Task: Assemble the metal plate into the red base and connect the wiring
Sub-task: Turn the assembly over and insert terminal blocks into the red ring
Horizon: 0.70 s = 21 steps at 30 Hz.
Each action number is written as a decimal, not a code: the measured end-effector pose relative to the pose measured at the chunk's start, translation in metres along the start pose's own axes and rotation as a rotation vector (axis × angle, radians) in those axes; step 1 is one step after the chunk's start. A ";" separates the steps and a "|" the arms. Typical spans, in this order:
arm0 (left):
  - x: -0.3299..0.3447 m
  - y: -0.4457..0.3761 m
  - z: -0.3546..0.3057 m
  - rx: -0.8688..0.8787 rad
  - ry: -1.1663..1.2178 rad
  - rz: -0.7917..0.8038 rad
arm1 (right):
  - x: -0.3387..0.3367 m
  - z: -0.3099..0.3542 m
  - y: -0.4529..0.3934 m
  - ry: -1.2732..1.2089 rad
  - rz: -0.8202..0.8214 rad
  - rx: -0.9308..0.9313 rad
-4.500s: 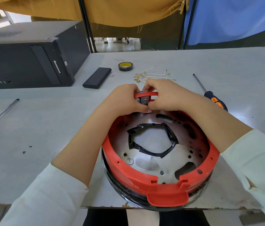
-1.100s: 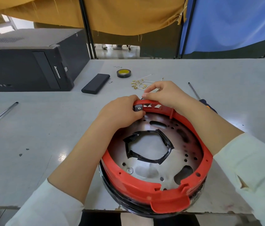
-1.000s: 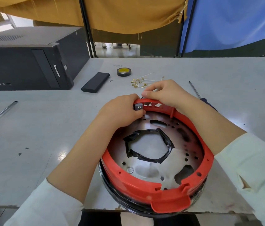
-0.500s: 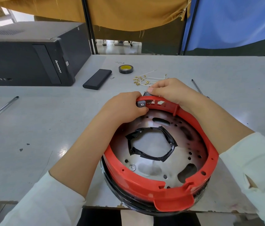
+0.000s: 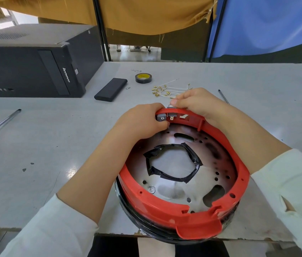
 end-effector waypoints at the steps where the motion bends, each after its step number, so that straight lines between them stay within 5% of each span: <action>1: 0.000 0.000 0.000 0.003 0.000 0.000 | 0.000 0.000 0.000 -0.012 -0.005 0.014; 21: 0.001 -0.002 0.001 0.011 -0.028 -0.005 | -0.002 -0.001 -0.004 -0.051 0.075 0.054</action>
Point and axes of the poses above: each hand's wrist, its own y-axis away from the middle knuckle, its own x-axis out of the palm, z = x × y, the point moved 2 cm from there along -y, towards the middle knuckle, and after that the axes turned 6 degrees about z, right-handed, at the moved point
